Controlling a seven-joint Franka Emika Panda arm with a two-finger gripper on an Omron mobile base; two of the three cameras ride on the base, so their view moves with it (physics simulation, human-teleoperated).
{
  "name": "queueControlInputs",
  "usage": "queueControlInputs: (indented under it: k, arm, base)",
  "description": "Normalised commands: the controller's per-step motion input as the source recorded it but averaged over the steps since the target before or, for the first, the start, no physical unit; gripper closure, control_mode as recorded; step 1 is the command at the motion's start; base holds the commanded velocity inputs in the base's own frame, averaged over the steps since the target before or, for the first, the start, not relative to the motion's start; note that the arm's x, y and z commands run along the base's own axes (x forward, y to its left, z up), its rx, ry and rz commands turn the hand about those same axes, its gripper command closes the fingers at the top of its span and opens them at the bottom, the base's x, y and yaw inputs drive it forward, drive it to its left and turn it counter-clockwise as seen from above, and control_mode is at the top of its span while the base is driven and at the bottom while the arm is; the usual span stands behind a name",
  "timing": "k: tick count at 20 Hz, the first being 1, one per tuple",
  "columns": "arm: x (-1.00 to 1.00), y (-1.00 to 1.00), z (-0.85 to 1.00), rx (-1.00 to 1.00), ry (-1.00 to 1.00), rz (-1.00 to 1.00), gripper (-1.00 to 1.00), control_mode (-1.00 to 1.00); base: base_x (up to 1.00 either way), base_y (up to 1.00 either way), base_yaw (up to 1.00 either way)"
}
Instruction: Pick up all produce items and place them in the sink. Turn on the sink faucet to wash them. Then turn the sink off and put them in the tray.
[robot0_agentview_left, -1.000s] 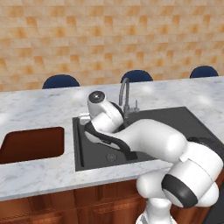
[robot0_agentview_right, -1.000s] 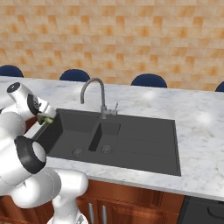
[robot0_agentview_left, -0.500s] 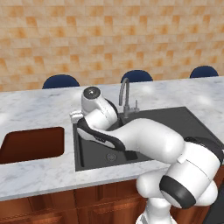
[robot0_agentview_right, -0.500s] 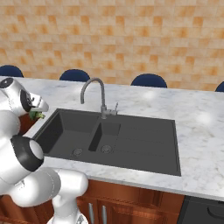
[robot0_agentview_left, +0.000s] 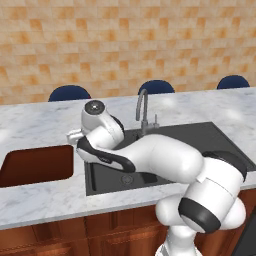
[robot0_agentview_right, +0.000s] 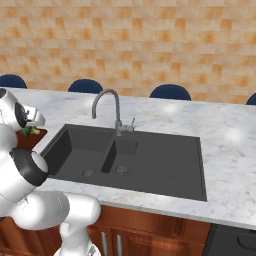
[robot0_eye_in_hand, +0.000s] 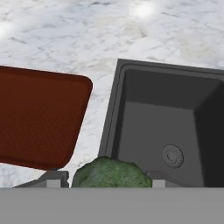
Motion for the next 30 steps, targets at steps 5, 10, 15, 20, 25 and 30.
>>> queueControlInputs:
  k: [5, 10, 15, 20, 25, 30]
  arm:
    - [0.0, 0.46, -0.03, 0.0, 0.0, 0.11, 1.0, -1.0]
    - [0.0, 0.36, -0.09, 0.0, 0.0, 0.09, 1.0, -1.0]
    - [0.0, 0.12, -0.08, -0.01, 0.02, 0.06, 1.0, -1.0]
    - [0.1, 0.18, -0.15, 0.0, 0.05, 0.04, 1.0, -1.0]
    - [0.19, 0.26, -0.21, -0.02, 0.08, 0.01, 1.0, -1.0]
    - [0.23, 0.26, -0.15, -0.03, 0.08, 0.0, 1.0, -1.0]
  base:
    - [0.0, 0.0, 0.0]
    - [0.0, 0.0, 0.0]
    - [0.0, 0.0, 0.0]
    - [0.0, 0.0, 0.0]
    - [0.0, 0.0, 0.0]
    - [0.0, 0.0, 0.0]
